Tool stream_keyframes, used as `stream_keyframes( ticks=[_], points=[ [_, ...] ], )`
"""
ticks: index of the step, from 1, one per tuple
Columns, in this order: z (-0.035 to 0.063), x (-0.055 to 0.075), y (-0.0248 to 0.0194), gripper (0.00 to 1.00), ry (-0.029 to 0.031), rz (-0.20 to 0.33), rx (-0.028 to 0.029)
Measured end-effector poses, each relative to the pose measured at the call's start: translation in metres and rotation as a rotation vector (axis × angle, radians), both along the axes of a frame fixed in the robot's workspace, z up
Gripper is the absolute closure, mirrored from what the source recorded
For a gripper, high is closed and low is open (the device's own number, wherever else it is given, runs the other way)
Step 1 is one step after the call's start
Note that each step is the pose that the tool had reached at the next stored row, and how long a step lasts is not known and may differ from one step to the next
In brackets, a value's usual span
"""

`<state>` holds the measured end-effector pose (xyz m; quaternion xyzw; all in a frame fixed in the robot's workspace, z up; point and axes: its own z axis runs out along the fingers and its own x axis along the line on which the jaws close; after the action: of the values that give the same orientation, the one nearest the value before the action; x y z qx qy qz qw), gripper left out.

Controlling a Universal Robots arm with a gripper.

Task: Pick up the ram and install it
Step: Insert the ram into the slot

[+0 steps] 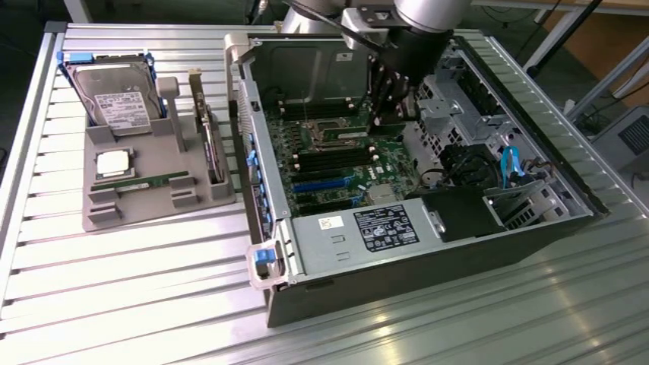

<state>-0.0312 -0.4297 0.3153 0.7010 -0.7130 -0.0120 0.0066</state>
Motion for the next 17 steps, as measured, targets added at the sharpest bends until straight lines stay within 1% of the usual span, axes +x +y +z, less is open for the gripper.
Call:
stream_keyframes(
  ticks=[1, 2, 4, 6, 7, 8, 9, 10, 11, 12, 14, 15, 17],
  points=[
    [-0.0055, -0.001, 0.0017, 0.87, 0.0000, -0.001, 0.0000],
    [-0.0111, -0.001, 0.0054, 0.87, -0.0001, -0.001, 0.0001],
    [-0.0205, -0.002, 0.0071, 0.87, 0.0000, -0.002, 0.0000],
    [-0.0334, -0.011, 0.0105, 0.87, 0.0000, -0.006, 0.0000],
    [-0.0373, -0.011, 0.0108, 0.87, 0.0000, -0.007, 0.0000],
    [-0.0441, -0.011, 0.0134, 0.87, 0.0001, -0.007, 0.0000],
    [-0.0482, -0.011, 0.0153, 0.87, 0.0002, -0.007, 0.0001],
    [-0.0517, -0.011, 0.0163, 0.87, 0.0003, -0.007, 0.0000],
    [-0.0582, -0.011, 0.0176, 0.87, 0.0003, -0.007, 0.0001],
    [-0.0614, -0.011, 0.0179, 0.87, 0.0003, -0.004, -0.0004],
    [-0.0729, -0.012, 0.0217, 0.87, 0.0002, 0.006, -0.0007],
    [-0.0743, -0.017, 0.0217, 0.87, 0.0003, 0.006, -0.0011],
    [-0.0779, -0.017, 0.0217, 0.87, 0.0003, 0.006, -0.0011]
  ],
)
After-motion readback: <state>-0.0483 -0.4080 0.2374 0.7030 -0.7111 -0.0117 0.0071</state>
